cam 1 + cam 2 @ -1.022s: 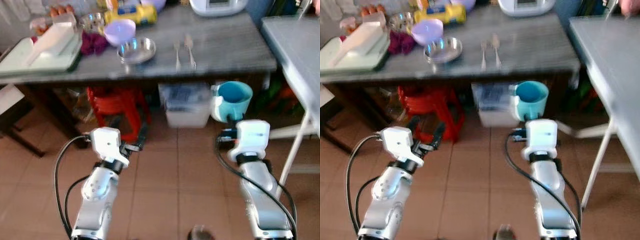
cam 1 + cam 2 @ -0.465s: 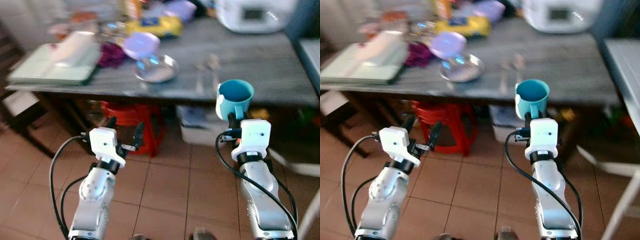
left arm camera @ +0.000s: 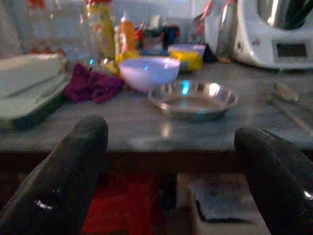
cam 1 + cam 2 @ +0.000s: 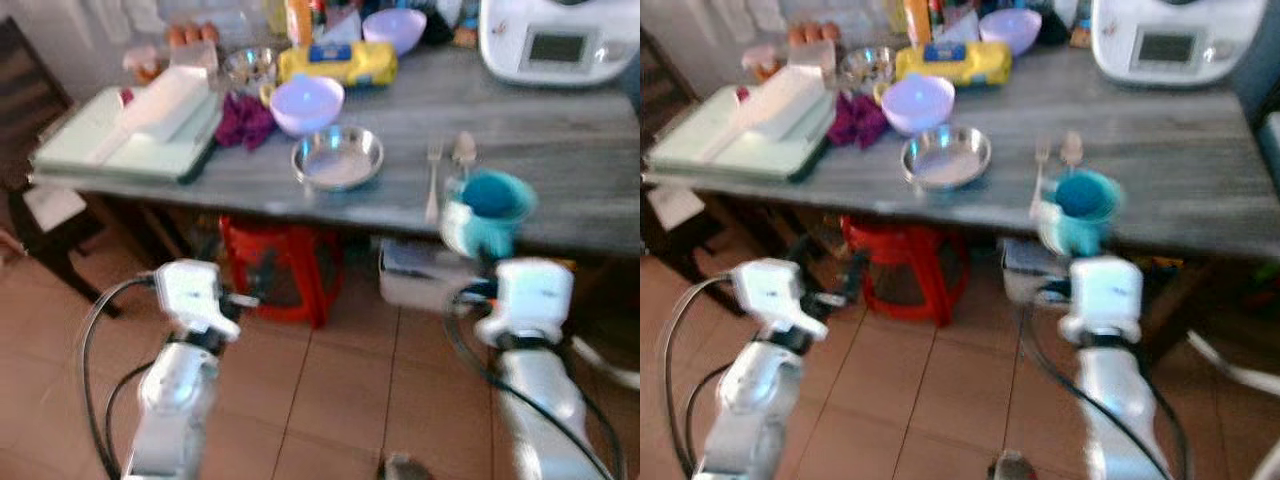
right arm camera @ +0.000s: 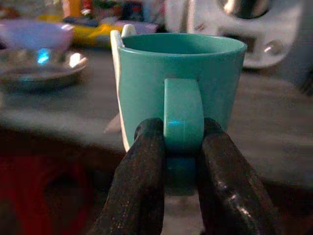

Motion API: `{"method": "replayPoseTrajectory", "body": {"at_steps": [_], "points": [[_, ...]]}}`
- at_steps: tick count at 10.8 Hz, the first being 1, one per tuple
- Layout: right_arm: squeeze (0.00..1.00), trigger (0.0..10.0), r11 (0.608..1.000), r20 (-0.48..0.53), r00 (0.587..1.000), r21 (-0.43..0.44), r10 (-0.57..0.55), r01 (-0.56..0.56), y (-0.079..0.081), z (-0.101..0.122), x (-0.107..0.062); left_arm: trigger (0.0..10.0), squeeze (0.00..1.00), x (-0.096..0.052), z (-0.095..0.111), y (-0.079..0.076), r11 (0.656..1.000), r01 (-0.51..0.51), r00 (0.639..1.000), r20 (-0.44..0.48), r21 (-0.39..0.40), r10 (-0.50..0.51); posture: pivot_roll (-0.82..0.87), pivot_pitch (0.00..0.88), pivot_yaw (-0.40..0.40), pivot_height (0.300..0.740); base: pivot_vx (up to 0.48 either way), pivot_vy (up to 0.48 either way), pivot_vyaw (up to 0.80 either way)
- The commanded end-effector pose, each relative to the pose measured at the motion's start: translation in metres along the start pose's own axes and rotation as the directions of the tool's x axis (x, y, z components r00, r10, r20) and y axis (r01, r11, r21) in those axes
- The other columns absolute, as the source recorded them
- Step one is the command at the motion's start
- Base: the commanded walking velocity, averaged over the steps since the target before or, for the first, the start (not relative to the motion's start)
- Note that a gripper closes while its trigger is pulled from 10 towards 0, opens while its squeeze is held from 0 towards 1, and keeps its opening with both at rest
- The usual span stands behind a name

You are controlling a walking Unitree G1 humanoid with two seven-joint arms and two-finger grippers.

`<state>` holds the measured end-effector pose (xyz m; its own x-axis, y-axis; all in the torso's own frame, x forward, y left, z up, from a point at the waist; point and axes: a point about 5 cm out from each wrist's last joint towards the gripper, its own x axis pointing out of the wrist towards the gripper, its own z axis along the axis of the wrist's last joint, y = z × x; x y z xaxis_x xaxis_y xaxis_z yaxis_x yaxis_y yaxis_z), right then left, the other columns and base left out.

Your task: Setting the table

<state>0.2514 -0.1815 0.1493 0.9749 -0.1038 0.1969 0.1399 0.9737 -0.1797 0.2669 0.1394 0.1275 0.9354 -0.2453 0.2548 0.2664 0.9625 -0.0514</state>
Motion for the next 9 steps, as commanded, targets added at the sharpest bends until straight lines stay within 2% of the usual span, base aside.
{"method": "replayPoseTrajectory", "body": {"at_steps": [1, 4, 9], "points": [[0.00, 10.0, 0.999, 0.031, 0.999, 0.031, 0.009, -0.010, 0.006, 0.010, 0.000, 10.0, 0.00, -0.001, 0.003, 0.009, 1.000, -0.020, 1.000, -0.006, 0.023, 0.020, -0.12, 0.165, 0.099, 0.740, 0.330, 0.000, 0.00], [0.00, 10.0, 0.999, 0.042, 0.999, 0.029, 0.013, -0.014, 0.006, 0.013, 0.002, 10.0, 0.00, 0.001, 0.003, 0.008, 1.000, -0.008, 1.000, -0.006, 0.020, 0.008, -0.12, 0.162, 0.100, 0.740, 0.329, 0.000, -0.62], [0.00, 10.0, 0.999, 0.070, 0.997, 0.018, 0.037, -0.038, 0.011, 0.020, 0.005, 10.0, 0.00, -0.001, 0.005, 0.007, 1.000, -0.003, 1.000, -0.003, 0.016, 0.003, -0.12, 0.160, 0.094, 0.740, 0.326, 0.000, 0.00]]}}
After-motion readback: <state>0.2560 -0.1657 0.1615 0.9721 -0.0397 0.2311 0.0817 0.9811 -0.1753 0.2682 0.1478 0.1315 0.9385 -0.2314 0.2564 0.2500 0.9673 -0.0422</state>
